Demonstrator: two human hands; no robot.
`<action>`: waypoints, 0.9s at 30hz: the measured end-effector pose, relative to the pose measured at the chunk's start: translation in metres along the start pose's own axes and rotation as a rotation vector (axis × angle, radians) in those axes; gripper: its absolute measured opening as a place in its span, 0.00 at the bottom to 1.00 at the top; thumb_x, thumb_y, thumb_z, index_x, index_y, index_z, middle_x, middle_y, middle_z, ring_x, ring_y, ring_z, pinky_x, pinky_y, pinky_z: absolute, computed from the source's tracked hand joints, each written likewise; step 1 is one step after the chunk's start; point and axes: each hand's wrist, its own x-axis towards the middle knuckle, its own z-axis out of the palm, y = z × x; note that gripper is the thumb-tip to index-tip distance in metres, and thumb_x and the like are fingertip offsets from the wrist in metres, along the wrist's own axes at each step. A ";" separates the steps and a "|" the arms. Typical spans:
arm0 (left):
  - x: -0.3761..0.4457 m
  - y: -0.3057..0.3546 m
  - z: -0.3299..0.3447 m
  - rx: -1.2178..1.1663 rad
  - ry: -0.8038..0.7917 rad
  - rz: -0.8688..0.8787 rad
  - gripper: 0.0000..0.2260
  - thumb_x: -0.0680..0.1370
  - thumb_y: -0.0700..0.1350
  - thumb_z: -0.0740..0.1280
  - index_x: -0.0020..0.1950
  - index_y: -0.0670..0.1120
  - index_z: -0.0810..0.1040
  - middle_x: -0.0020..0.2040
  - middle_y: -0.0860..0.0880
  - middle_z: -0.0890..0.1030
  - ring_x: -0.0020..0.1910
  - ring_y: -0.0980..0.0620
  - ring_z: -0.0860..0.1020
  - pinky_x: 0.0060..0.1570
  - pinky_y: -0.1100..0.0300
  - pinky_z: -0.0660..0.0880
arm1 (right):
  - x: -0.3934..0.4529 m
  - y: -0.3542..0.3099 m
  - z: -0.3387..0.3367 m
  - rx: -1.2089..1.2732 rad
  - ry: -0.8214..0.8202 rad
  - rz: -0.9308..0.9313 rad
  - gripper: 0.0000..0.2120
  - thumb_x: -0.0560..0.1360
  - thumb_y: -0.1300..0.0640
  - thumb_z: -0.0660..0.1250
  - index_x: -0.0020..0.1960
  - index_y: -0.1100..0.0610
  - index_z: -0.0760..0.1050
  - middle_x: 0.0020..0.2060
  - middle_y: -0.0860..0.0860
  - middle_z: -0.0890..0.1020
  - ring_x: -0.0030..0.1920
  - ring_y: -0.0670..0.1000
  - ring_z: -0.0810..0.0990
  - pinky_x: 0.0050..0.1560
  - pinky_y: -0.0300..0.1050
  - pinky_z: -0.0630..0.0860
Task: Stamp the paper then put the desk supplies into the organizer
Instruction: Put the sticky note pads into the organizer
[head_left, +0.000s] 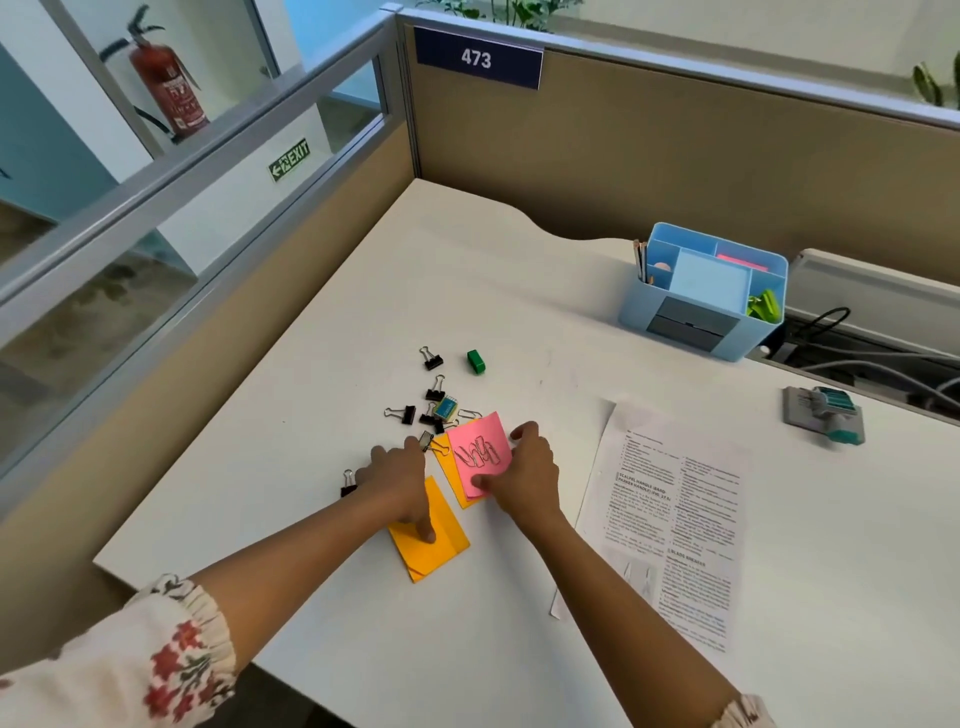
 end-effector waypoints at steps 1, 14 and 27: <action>0.001 -0.001 0.001 -0.008 0.006 0.005 0.51 0.58 0.59 0.81 0.71 0.43 0.58 0.67 0.44 0.71 0.69 0.43 0.65 0.60 0.48 0.74 | 0.000 0.001 -0.001 0.001 -0.008 0.006 0.32 0.62 0.51 0.81 0.58 0.55 0.66 0.54 0.53 0.77 0.46 0.50 0.75 0.38 0.41 0.70; 0.004 -0.004 -0.025 -0.061 -0.146 0.110 0.28 0.72 0.55 0.73 0.65 0.41 0.73 0.63 0.44 0.75 0.58 0.47 0.76 0.41 0.63 0.73 | -0.004 0.005 -0.032 0.154 0.089 -0.105 0.07 0.73 0.59 0.68 0.50 0.50 0.75 0.47 0.47 0.82 0.41 0.46 0.80 0.34 0.35 0.70; 0.024 -0.004 -0.085 -0.675 -0.277 0.309 0.13 0.72 0.45 0.75 0.55 0.45 0.81 0.54 0.46 0.83 0.52 0.47 0.82 0.48 0.56 0.80 | 0.024 0.026 -0.065 0.624 0.240 0.012 0.06 0.77 0.55 0.66 0.52 0.53 0.81 0.46 0.48 0.83 0.50 0.51 0.82 0.51 0.55 0.81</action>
